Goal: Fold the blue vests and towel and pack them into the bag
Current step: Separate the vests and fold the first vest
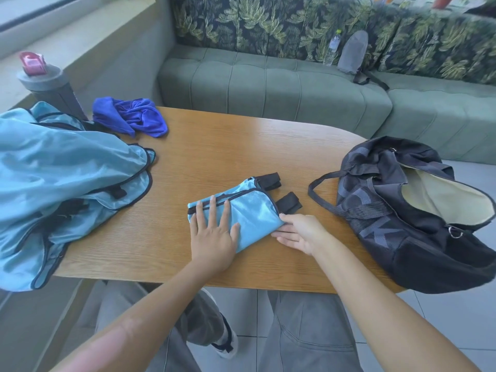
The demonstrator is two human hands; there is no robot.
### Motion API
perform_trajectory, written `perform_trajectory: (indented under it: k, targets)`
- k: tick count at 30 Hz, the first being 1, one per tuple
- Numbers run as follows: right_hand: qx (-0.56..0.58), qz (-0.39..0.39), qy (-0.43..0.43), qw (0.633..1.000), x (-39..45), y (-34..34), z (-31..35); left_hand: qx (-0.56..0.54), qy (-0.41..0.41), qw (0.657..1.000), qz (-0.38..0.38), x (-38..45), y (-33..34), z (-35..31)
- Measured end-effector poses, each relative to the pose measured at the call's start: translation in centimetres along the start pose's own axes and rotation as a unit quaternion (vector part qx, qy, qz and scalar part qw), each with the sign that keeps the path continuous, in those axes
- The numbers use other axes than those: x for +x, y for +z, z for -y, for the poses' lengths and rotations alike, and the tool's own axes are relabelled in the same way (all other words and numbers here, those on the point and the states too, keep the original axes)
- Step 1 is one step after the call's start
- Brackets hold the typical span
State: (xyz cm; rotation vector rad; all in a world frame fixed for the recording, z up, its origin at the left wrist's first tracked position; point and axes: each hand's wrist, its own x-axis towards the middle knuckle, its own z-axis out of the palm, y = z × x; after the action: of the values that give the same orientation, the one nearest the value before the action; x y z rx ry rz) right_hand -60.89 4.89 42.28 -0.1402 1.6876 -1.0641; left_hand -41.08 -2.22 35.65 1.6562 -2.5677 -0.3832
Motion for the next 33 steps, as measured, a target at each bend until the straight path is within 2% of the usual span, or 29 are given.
perform_trajectory:
  k: [4, 7, 9, 10, 14, 16, 19, 23, 26, 30, 31, 33]
  targets:
    - [-0.156, -0.046, -0.019, 0.986, 0.5, 0.0, 2.6, -0.024, -0.05, 0.998, 0.002, -1.0, 0.3, -1.1]
    - [-0.322, -0.098, -0.047, 0.94, 1.5, 0.8, 5.1, -0.047, -0.08, 0.996, 0.001, -1.8, 0.6, -2.2]
    - [-0.404, -0.123, -0.066, 0.904, 2.1, 1.5, 6.9, -0.07, -0.104, 0.992, 0.026, -2.4, 0.6, -3.2]
    - [-0.415, -0.124, -0.073, 0.898, 2.3, 1.9, 7.5, -0.081, -0.114, 0.989, 0.041, -2.7, 0.5, -3.7]
    - [-0.365, -0.093, -0.076, 0.923, 3.4, 2.5, 8.8, -0.119, -0.126, 0.979, 0.108, -3.7, -1.1, -4.6]
    - [-0.373, -0.065, -0.085, 0.922, 3.6, 2.1, 8.8, -0.121, -0.124, 0.976, 0.13, -4.0, -2.3, -4.1]
    - [-0.426, -0.038, -0.154, 0.89, 3.6, 1.3, 8.1, -0.093, -0.084, 0.987, 0.096, -3.5, -4.0, -2.3]
    - [-0.503, -0.026, -0.257, 0.825, 4.4, 0.5, 6.7, -0.017, 0.055, 0.998, 0.006, -1.2, -4.8, 2.2]
    - [-0.539, -0.021, -0.311, 0.783, 5.7, 0.0, 6.5, -0.009, 0.117, 0.993, 0.028, 0.9, -5.0, 5.2]
    - [-0.609, 0.04, -0.301, 0.733, 6.9, -0.4, 7.8, -0.075, 0.139, 0.986, 0.048, 0.9, -5.2, 6.0]
    - [-0.608, 0.057, -0.286, 0.738, 7.2, -0.4, 8.1, -0.094, 0.136, 0.985, 0.055, 0.4, -5.3, 5.7]
    - [-0.562, 0.082, -0.255, 0.782, 7.4, -0.3, 8.5, -0.111, 0.126, 0.984, 0.063, -0.7, -5.1, 4.9]
